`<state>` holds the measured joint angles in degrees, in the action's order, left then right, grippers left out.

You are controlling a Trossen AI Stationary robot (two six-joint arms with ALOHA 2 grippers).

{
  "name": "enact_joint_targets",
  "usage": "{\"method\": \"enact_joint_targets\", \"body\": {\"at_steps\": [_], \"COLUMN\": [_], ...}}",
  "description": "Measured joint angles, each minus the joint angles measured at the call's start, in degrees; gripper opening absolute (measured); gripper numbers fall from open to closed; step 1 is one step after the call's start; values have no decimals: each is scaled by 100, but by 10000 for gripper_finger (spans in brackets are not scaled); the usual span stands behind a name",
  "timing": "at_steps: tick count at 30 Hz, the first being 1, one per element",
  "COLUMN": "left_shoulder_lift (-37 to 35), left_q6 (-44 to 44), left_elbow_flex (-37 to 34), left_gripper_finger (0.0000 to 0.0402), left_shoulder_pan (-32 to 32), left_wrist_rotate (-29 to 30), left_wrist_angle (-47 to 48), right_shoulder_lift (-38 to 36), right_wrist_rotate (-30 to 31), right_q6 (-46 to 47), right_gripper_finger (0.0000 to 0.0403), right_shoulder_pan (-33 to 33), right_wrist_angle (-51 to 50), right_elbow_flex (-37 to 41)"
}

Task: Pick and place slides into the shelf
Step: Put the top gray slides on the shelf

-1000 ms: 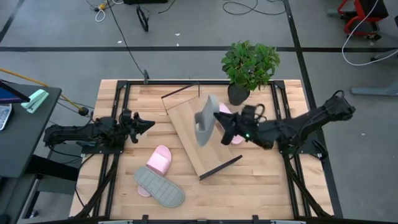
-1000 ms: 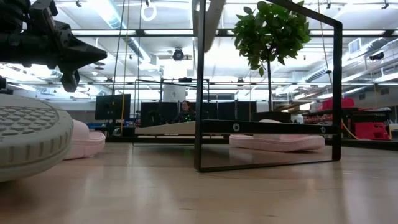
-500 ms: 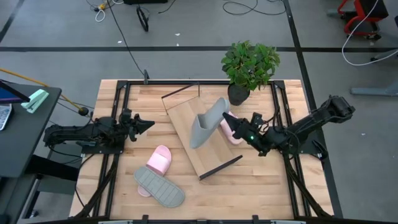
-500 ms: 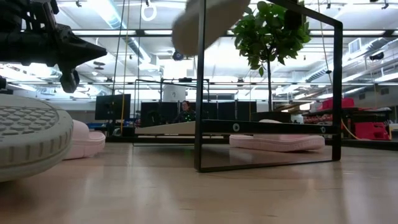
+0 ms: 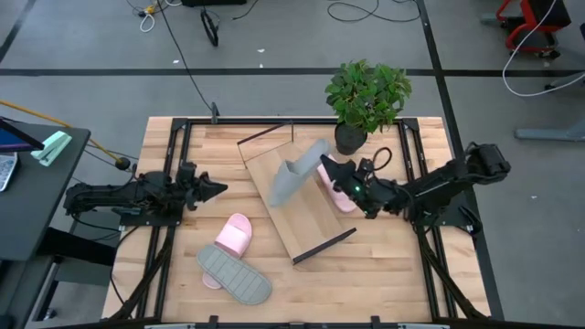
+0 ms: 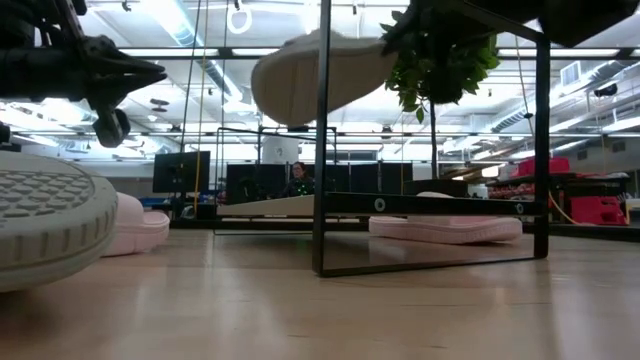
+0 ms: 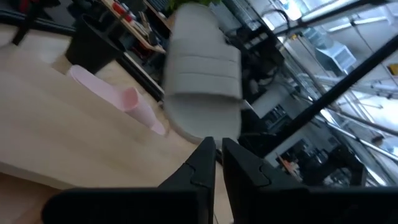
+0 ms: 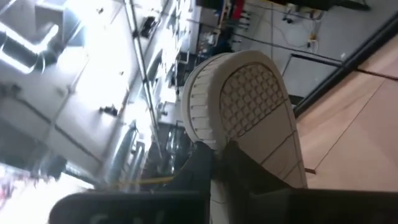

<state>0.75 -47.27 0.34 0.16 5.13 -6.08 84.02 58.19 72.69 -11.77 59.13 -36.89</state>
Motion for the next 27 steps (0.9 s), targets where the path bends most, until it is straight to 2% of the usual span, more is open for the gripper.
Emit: {"method": "enact_joint_targets", "body": {"at_steps": [5, 9, 13, 18, 23, 27], "left_shoulder_lift": [-2, -2, -2, -2, 33, 73], "left_q6": [27, -158, -813, -1341, -2771, -3463], "left_elbow_flex": [0, 1, 2, 2, 7, 7], "left_gripper_finger": [42, 49, 57, 73, 108, 143], "left_shoulder_pan": [-2, -2, 1, -2, 1, 5], "left_wrist_rotate": [-134, -134, -173, -536, -490, -488], "left_wrist_angle": [-3, -5, 4, 116, 439, 424], "right_shoulder_lift": [496, 916, 1205, 1382, 1382, 1382], "right_wrist_rotate": [-17, -277, -445, -657, -761, -768], "right_q6": [423, 459, 227, -335, -820, -884], "right_gripper_finger": [18, 18, 18, 18, 18, 18], "right_shoulder_pan": [275, 512, 633, 765, 795, 791], "right_wrist_angle": [75, 236, 245, 245, 166, 149], "right_elbow_flex": [-294, -563, -914, -1288, -1401, -1401]}}
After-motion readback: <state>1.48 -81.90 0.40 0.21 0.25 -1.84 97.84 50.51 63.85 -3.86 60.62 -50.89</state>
